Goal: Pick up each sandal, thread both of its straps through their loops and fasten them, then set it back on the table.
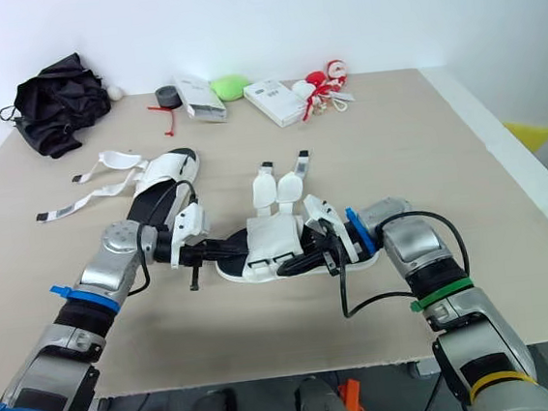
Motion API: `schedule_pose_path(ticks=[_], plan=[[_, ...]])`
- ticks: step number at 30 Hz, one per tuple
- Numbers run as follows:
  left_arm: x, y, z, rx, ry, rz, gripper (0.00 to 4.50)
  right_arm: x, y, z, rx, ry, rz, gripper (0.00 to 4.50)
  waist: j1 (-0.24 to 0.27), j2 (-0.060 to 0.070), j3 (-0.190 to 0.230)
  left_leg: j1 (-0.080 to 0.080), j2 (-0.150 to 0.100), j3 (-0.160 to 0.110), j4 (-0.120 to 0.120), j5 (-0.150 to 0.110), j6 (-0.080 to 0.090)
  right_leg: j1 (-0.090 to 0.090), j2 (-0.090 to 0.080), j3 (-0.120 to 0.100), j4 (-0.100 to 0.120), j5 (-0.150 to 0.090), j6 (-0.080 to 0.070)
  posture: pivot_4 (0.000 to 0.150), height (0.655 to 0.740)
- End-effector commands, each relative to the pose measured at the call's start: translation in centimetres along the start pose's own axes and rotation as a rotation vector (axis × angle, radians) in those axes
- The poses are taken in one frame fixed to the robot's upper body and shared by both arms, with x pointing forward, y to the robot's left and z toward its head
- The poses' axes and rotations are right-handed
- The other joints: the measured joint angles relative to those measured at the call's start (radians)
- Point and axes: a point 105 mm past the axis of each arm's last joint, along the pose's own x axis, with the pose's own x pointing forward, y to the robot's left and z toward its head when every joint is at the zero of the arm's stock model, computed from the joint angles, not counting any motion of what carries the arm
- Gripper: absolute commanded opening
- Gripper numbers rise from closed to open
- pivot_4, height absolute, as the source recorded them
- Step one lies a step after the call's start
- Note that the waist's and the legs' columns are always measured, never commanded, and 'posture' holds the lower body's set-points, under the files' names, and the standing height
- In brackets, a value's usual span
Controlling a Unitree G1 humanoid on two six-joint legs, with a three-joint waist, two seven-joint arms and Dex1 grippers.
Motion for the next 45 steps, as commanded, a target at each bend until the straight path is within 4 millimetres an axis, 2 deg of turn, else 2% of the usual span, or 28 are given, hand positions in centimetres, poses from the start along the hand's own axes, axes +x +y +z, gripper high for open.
schedule_pose_path(ticks=[1,7,13,16,17,18,19,20,22,23,27,29,32,35,38,41,45], plan=[[0.8,-0.5,-1.3,-0.001,0.05,-0.042,0.05,0.2,0.9,0.3,-0.012,-0.007,0.054,0.0,0.004,0.0,0.0,0.0,0.0,0.0,0.0,0.0,0.0,0.0,0.0,0.0,0.0,0.0,0.0,0.15,0.738],[1.3,-1.1,-1.8,-0.042,0.029,-0.065,0.05,0.2,1.1,0.3,-0.01,-0.007,0.05,0.0,0.016,0.0,0.0,0.0,0.0,0.0,0.001,0.0,0.0,0.001,0.0,0.0,0.0,0.0,0.0,0.15,0.738],[1.3,-3.0,-4.8,-0.055,0.13,-0.113,0.05,0.2,0.9,0.0,0.03,-0.005,0.023,0.0,0.017,0.001,-0.003,0.001,0.0,0.0,0.001,-0.001,0.001,0.001,0.0,0.0,0.0,-0.001,0.001,0.15,0.738],[1.5,-3.2,-5.1,-0.066,0.128,-0.102,0.0,-0.4,0.8,-0.3,0.059,-0.005,0.012,1.27,0.017,0.001,-0.005,0.003,0.0,0.0,0.001,-0.002,0.002,0.004,0.0,0.0,0.0,-0.002,0.0,0.15,0.738],[1.6,-3.2,-5.0,-0.069,0.121,-0.102,0.0,-0.6,0.8,-0.2,0.059,-0.014,0.004,1.35,0.017,0.001,-0.005,0.004,0.0,0.0,0.001,-0.002,0.002,0.005,0.0,0.0,0.0,-0.002,0.0,0.15,0.738],[1.7,-3.3,-5.0,-0.074,0.115,-0.104,0.0,-1.0,0.7,0.0,0.066,-0.027,-0.007,2.14,0.017,0.001,-0.005,0.005,0.0,0.0,0.001,-0.002,0.002,0.006,0.0,0.0,0.0,-0.002,0.0,0.15,0.738],[1.8,-3.4,-5.0,-0.075,0.111,-0.105,0.0,-1.5,0.7,0.1,0.072,-0.037,-0.019,2.14,0.017,0.001,-0.005,0.006,0.0,0.0,0.001,-0.002,0.002,0.007,0.0,0.0,0.0,-0.002,0.0,0.15,0.738],[1.9,-3.5,-5.0,-0.077,0.109,-0.106,0.0,-1.9,0.8,0.2,0.078,-0.043,-0.029,2.84,0.018,0.001,-0.005,0.006,0.0,0.0,0.001,-0.002,0.002,0.007,0.0,0.0,0.0,-0.002,0.0,0.15,0.738],[2.1,-3.7,-5.1,-0.078,0.105,-0.107,0.0,-3.1,1.1,0.5,0.098,-0.065,-0.047,3.53,0.02,0.002,-0.006,0.006,0.0,0.0,0.001,-0.002,0.002,0.007,-0.001,0.0,0.0,-0.002,0.0,0.15,0.738],[2.2,-3.7,-5.1,-0.079,0.104,-0.107,0.0,-3.4,1.3,0.6,0.107,-0.076,-0.05,3.53,0.02,0.002,-0.006,0.006,-0.001,0.0,0.001,-0.002,0.002,0.007,-0.001,0.0,0.0,-0.002,0.001,0.15,0.738],[2.5,-4.0,-5.4,-0.047,0.122,-0.122,0.0,-7.1,2.0,2.5,0.165,-0.172,-0.087,3.53,0.022,0.004,-0.007,0.006,-0.001,0.0,0.001,-0.002,0.002,0.007,-0.002,0.0,0.0,-0.002,0.001,0.15,0.738],[2.5,-4.1,-5.4,-0.029,0.127,-0.127,0.0,-8.6,1.2,3.7,0.177,-0.222,-0.146,3.53,0.021,0.004,-0.007,0.006,-0.001,0.0,0.001,-0.002,0.002,0.008,-0.002,0.0,-0.001,-0.002,0.001,0.15,0.738],[2.6,-4.1,-5.3,-0.001,0.133,-0.131,0.0,-10.1,-2.7,5.1,0.235,-0.269,-0.318,3.53,0.018,0.007,-0.009,0.008,-0.001,0.002,0.002,-0.002,0.002,0.009,-0.002,0.001,-0.001,-0.001,0.0,0.15,0.738],[2.6,-4.0,-5.3,0.016,0.137,-0.131,0.0,-9.6,-4.9,5.3,0.305,-0.258,-0.365,3.53,0.016,0.009,-0.012,0.009,-0.001,0.003,0.002,-0.001,0.003,0.01,-0.002,0.002,-0.001,-0.001,-0.001,0.15,0.738],[2.6,-3.8,-5.1,0.035,0.136,-0.125,0.0,-8.1,-6.5,4.5,0.384,-0.217,-0.367,3.53,0.022,0.008,-0.013,0.009,-0.001,0.001,0.002,-0.002,0.003,0.011,-0.002,0.0,-0.002,-0.002,0.0,0.15,0.738],[2.6,-3.8,-5.0,0.042,0.135,-0.121,0.0,-7.4,-6.9,3.5,0.411,-0.17,-0.36,3.53,0.025,0.009,-0.014,0.007,-0.003,0.001,0.002,-0.003,0.003,0.01,-0.003,0.0,-0.002,-0.003,0.001,0.15,0.738],[2.5,-3.8,-4.9,0.043,0.133,-0.11,0.0,-7.4,-7.2,2.9,0.425,-0.162,-0.363,3.53,0.024,0.009,-0.013,0.006,-0.005,0.001,0.002,-0.003,0.004,0.01,-0.005,0.0,-0.002,-0.002,0.001,0.15,0.738]])
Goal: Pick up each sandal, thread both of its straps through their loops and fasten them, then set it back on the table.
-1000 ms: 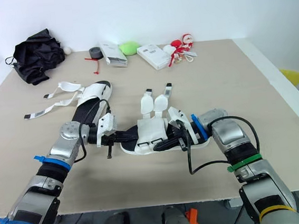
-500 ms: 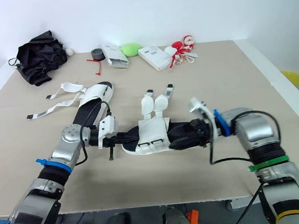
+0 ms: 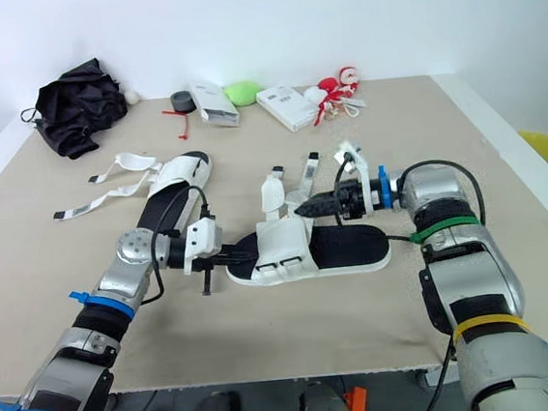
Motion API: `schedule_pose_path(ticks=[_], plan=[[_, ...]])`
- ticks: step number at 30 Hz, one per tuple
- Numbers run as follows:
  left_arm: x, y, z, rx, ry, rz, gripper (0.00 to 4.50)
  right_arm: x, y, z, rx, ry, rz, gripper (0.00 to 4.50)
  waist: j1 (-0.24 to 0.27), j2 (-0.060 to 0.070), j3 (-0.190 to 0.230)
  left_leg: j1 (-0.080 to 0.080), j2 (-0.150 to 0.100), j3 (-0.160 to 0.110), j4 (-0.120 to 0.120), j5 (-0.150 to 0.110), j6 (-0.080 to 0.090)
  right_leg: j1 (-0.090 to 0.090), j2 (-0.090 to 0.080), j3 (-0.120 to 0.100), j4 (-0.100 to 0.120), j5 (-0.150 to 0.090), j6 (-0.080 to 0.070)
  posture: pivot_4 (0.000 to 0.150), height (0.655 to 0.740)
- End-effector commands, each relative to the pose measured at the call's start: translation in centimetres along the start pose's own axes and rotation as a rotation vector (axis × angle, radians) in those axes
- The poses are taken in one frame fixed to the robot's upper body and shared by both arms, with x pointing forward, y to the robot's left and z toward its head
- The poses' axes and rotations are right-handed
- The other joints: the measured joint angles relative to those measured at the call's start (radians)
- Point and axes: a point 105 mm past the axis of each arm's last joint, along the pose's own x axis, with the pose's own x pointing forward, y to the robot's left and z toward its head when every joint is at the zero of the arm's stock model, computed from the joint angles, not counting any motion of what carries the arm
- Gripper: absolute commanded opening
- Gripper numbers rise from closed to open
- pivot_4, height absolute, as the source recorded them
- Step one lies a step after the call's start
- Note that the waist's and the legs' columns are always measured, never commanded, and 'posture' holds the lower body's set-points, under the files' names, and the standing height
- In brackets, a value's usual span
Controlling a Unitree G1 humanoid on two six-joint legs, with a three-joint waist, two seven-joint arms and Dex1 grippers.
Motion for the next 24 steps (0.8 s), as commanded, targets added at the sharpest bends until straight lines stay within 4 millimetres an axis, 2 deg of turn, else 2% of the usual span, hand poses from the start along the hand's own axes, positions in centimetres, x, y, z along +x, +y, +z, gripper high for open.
schedule_pose_path(ticks=[1,6,10,12,16,20,24], plan=[[0.9,-3.3,-3.5,-0.096,0.124,-0.109,0.0,-0.8,0.4,1.9,-0.048,-0.035,0.012,3.53,-0.003,0.0,0.0,0.0,0.0,0.0,0.0,0.0,0.0,0.0,0.0,0.0,0.0,0.0,0.0,0.15,0.738],[0.6,-3.5,-3.5,-0.102,0.128,-0.096,0.0,-0.7,0.3,2.5,-0.047,-0.068,0.011,3.53,-0.007,0.001,-0.001,0.001,0.002,0.0,0.0,0.0,0.0,0.0,0.002,0.0,0.0,-0.001,0.001,0.15,0.738],[0.5,-3.4,-3.4,-0.105,0.129,-0.082,0.0,-1.8,0.2,3.0,-0.011,-0.115,0.009,3.53,-0.007,0.002,-0.001,0.001,0.001,0.0,-0.001,0.0,0.0,0.0,0.002,0.0,0.0,-0.001,0.002,0.15,0.738],[0.3,-3.4,-3.4,-0.107,0.131,-0.079,0.0,-2.1,0.3,2.5,0.001,-0.094,0.031,3.53,-0.007,0.002,-0.001,0.001,0.001,0.0,-0.001,0.0,0.0,0.0,0.001,0.0,0.0,-0.002,0.002,0.15,0.738],[0.1,-3.3,-3.5,-0.111,0.138,-0.075,0.0,-1.0,0.5,1.3,0.019,-0.043,0.065,3.53,-0.008,0.002,-0.001,0.001,0.001,0.0,-0.001,0.0,0.0,0.0,0.002,0.0,0.0,-0.002,0.002,0.15,0.738],[0.2,-2.9,-3.1,-0.113,0.124,-0.07,0.0,0.5,0.6,1.5,0.038,-0.074,0.08,3.53,-0.01,0.004,-0.002,0.001,0.002,0.0,-0.001,-0.001,0.0,-0.001,0.002,0.0,0.0,-0.002,0.001,0.15,0.738],[-0.1,-1.5,-1.8,-0.178,0.048,-0.033,0.0,1.8,0.8,2.3,0.044,-0.129,0.077,3.53,-0.009,0.004,-0.002,0.001,0.002,0.0,-0.001,-0.001,0.0,0.0,0.002,0.0,0.0,-0.002,0.001,0.15,0.738]])
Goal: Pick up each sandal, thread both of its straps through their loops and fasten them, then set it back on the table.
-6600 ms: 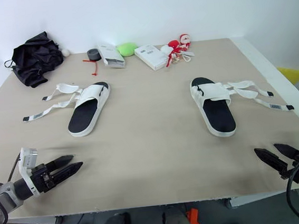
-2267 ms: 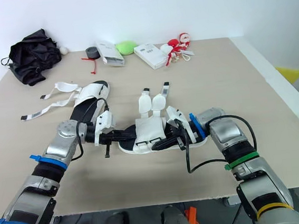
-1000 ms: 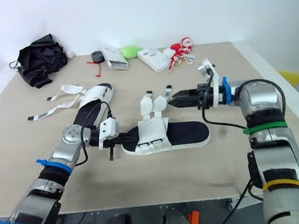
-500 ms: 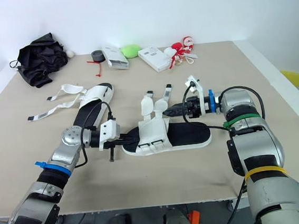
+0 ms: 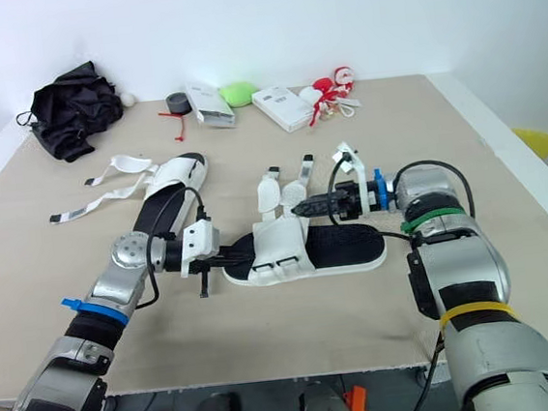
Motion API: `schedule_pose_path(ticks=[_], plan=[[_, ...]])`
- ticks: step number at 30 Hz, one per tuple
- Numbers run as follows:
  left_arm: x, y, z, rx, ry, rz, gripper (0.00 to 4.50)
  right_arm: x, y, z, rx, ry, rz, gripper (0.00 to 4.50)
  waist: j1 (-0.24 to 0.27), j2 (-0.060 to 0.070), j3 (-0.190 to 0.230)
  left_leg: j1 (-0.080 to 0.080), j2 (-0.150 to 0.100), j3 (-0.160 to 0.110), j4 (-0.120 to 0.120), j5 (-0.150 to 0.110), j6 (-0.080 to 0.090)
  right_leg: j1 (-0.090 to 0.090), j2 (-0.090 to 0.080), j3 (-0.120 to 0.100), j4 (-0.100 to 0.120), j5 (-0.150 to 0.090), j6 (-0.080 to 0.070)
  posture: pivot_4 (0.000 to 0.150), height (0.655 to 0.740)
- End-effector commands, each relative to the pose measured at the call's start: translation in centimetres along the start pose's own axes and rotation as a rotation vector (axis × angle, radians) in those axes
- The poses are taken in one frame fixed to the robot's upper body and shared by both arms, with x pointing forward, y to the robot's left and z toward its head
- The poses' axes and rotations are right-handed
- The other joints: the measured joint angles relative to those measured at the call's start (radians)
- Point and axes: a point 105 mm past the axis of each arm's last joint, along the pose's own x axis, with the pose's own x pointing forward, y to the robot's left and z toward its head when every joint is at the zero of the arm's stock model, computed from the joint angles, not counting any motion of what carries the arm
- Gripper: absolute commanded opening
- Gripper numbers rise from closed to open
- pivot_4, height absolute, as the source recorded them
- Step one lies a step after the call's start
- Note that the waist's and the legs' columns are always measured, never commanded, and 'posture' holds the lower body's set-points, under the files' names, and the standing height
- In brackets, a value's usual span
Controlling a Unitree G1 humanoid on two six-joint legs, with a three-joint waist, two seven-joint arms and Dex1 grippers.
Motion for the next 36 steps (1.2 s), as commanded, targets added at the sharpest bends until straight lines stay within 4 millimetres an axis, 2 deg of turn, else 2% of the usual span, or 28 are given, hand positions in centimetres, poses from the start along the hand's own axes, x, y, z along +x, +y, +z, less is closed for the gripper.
schedule_pose_path(ticks=[1,15,18,21,22,24,26,28,36], plan=[[0.2,-1.0,-1.7,-0.158,0.021,-0.057,0.0,0.6,0.3,1.9,-0.017,-0.09,-0.003,3.53,0.0,0.0,0.0,0.0,0.0,0.0,0.0,0.0,0.0,0.0,0.0,0.0,0.0,0.0,0.0,0.15,0.738],[-0.4,-1.5,-3.6,-0.166,0.086,-0.091,0.0,2.0,0.5,5.5,-0.003,-0.304,-0.055,3.53,-0.005,0.0,0.0,0.0,0.002,0.0,0.0,0.0,0.0,-0.002,0.002,0.0,0.0,0.001,-0.002,0.15,0.738],[-0.2,-1.6,-3.5,-0.158,0.087,-0.09,0.0,3.0,0.8,5.8,-0.001,-0.319,-0.041,3.53,-0.006,0.0,0.0,0.0,0.002,0.0,0.0,0.0,0.0,-0.002,0.002,0.0,0.001,0.001,-0.002,0.15,0.738],[-0.2,-1.5,-3.5,-0.156,0.087,-0.087,0.0,3.5,0.9,6.1,0.0,-0.342,-0.043,2.76,-0.007,0.0,0.0,0.0,0.002,0.0,0.0,0.0,0.0,-0.002,0.002,0.0,0.001,0.001,-0.002,0.15,0.738],[-0.3,-1.6,-3.5,-0.155,0.087,-0.086,0.0,3.5,0.9,6.1,-0.002,-0.348,-0.036,2.16,-0.006,0.0,0.0,0.0,0.002,0.0,0.0,0.0,0.0,-0.002,0.002,0.0,0.001,0.001,-0.002,0.15,0.738],[-0.3,-1.6,-3.6,-0.157,0.087,-0.085,0.0,3.5,1.1,6.2,0.0,-0.356,-0.026,1.4,-0.007,0.0,0.0,0.0,0.002,0.0,0.0,0.0,0.0,-0.002,0.002,0.0,0.0,0.001,-0.002,0.15,0.738],[-0.4,-1.7,-3.6,-0.158,0.087,-0.085,0.0,3.6,1.1,6.3,-0.007,-0.36,-0.025,0.26,-0.007,0.0,0.0,0.0,0.002,0.0,0.0,0.0,0.0,-0.002,0.002,0.001,0.0,0.001,-0.002,0.15,0.738],[-0.3,-1.8,-3.6,-0.161,0.085,-0.086,0.0,3.7,0.7,6.3,-0.005,-0.359,-0.064,0.04,-0.007,0.0,0.0,0.0,0.002,0.0,-0.001,0.0,0.0,-0.002,0.002,0.0,0.001,0.001,-0.002,0.15,0.738],[0.1,-2.4,-3.8,-0.172,0.08,-0.099,0.0,3.1,0.5,7.7,-0.06,-0.398,-0.124,0.04,-0.007,0.0,0.0,0.0,0.002,0.0,-0.001,0.0,0.0,-0.002,0.002,0.001,0.001,0.001,-0.002,0.15,0.738]])
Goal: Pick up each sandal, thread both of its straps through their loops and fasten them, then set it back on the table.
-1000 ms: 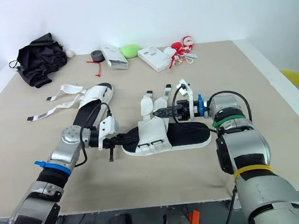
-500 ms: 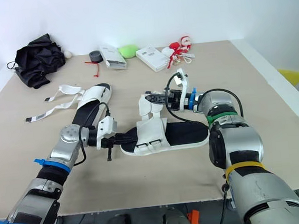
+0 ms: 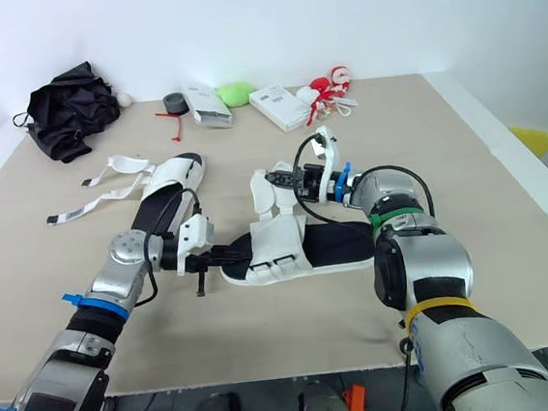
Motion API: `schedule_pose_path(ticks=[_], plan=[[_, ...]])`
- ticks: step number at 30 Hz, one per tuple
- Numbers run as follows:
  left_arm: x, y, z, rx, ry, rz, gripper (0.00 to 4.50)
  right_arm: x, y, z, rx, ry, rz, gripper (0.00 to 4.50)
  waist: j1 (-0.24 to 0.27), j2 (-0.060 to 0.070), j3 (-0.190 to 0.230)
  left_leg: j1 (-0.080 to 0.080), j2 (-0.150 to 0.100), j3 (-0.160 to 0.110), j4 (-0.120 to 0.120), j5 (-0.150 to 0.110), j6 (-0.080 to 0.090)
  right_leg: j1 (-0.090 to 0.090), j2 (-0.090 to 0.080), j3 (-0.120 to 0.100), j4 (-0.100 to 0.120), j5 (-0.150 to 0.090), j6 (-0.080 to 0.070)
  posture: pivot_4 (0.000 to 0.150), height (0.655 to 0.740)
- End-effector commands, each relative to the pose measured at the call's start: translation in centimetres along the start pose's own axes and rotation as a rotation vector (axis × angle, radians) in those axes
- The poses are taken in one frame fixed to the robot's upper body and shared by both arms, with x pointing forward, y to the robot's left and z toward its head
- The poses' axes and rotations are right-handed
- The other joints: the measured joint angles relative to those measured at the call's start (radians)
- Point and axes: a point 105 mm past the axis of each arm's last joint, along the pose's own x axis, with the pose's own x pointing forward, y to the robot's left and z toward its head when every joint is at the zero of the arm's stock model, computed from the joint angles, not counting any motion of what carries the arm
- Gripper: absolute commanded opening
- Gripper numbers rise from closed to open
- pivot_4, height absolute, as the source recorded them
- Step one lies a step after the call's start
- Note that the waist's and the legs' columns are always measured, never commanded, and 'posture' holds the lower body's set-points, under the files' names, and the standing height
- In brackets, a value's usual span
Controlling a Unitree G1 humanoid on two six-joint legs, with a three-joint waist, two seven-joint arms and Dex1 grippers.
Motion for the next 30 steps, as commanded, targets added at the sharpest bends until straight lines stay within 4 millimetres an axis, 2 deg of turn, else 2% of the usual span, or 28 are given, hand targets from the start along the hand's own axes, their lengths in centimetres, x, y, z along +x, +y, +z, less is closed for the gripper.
schedule_pose_path(ticks=[1,9,14,21,25,28,30], plan=[[0.6,-2.4,-3.4,-0.102,0.111,-0.078,0.0,0.1,1.4,3.9,-0.106,-0.097,0.016,0.04,0.0,0.0,0.0,0.0,0.0,0.0,0.0,0.0,0.0,0.0,0.0,0.0,0.0,0.0,0.0,0.15,0.738],[0.9,-2.5,-3.2,-0.1,0.108,-0.089,0.0,-1.0,1.0,3.8,-0.167,-0.096,0.025,0.04,0.0,0.0,0.0,0.0,0.0,0.0,0.0,0.0,0.0,0.0,0.0,0.0,0.0,0.0,0.0,0.15,0.738],[1.1,-2.6,-3.2,-0.102,0.107,-0.102,0.0,-1.9,2.5,3.9,-0.272,-0.093,0.177,0.04,0.004,0.0,0.0,0.0,0.0,0.0,0.0,0.0,0.0,0.0,0.0,0.0,0.0,0.0,0.001,0.15,0.738],[1.5,-2.7,-3.1,-0.102,0.1,-0.11,0.0,-3.4,5.9,-0.3,-0.5,0.136,0.44,0.04,0.009,0.0,0.0,-0.002,-0.001,-0.001,0.0,-0.001,-0.001,0.0,-0.001,0.0,0.0,-0.002,0.002,0.15,0.738],[1.7,-2.8,-3.1,-0.104,0.096,-0.12,0.0,-4.2,7.5,-2.6,-0.614,0.254,0.51,0.04,0.01,0.0,0.0,-0.002,-0.001,-0.001,0.0,-0.001,-0.002,0.0,-0.001,0.0,0.0,-0.003,0.002,0.15,0.738],[1.9,-2.8,-3.1,-0.103,0.095,-0.121,0.0,-4.7,8.4,-3.6,-0.669,0.316,0.548,0.04,0.011,0.0,0.0,-0.002,-0.001,-0.001,0.0,-0.001,-0.002,0.0,-0.001,-0.001,0.0,-0.003,0.002,0.15,0.738],[2.1,-2.8,-3.0,-0.102,0.09,-0.122,0.0,-5.3,8.4,-5.4,-0.751,0.425,0.555,0.04,0.012,0.0,0.0,-0.002,-0.001,-0.001,0.0,-0.001,-0.002,0.0,-0.001,-0.001,-0.001,-0.003,0.002,0.15,0.738]])
